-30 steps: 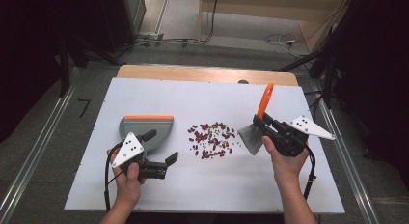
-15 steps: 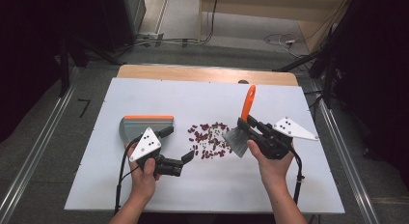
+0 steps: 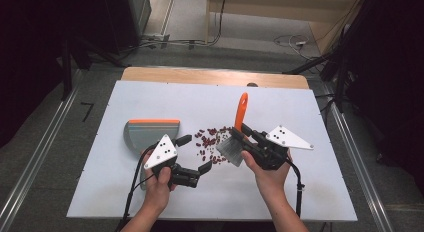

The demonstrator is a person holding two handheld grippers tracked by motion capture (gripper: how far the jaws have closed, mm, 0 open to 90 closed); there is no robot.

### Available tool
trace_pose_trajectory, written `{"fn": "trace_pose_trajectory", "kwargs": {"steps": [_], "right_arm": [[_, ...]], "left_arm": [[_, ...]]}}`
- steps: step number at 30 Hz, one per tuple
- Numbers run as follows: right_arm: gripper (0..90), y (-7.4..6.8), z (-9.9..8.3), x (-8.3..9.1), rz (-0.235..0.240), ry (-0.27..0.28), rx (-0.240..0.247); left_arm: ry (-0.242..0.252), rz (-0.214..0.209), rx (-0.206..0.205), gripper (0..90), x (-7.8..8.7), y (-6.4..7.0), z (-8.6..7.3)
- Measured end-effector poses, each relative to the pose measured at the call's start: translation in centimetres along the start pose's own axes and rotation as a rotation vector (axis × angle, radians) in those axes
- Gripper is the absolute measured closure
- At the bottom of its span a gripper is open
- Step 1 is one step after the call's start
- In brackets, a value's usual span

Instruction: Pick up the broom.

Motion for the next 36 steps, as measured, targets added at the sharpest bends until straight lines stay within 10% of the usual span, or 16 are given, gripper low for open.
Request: {"fn": "trace_pose_trajectory", "kwargs": {"steps": [20,36], "right_arm": [[69.3,-3.6,-0.5,-1.1,0.041,-0.006,0.03],[69.2,-4.5,-0.3,-0.9,0.017,0.012,0.017]], "left_arm": [[-0.123,0.01,0.018,7.9,-2.7,2.7,-1.9],[-0.142,0.079,0.005,63.7,-3.0,2.6,-2.4]]}}
Point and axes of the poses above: each handheld gripper's, and its own axes: x roughly backward along the jaws, z roughly out of its top, y roughly to its right, the point moved 10 cm from there along -x, roughly forward along the jaws, and after that the axes turned 1 degree about y, right-handed, at the moved point
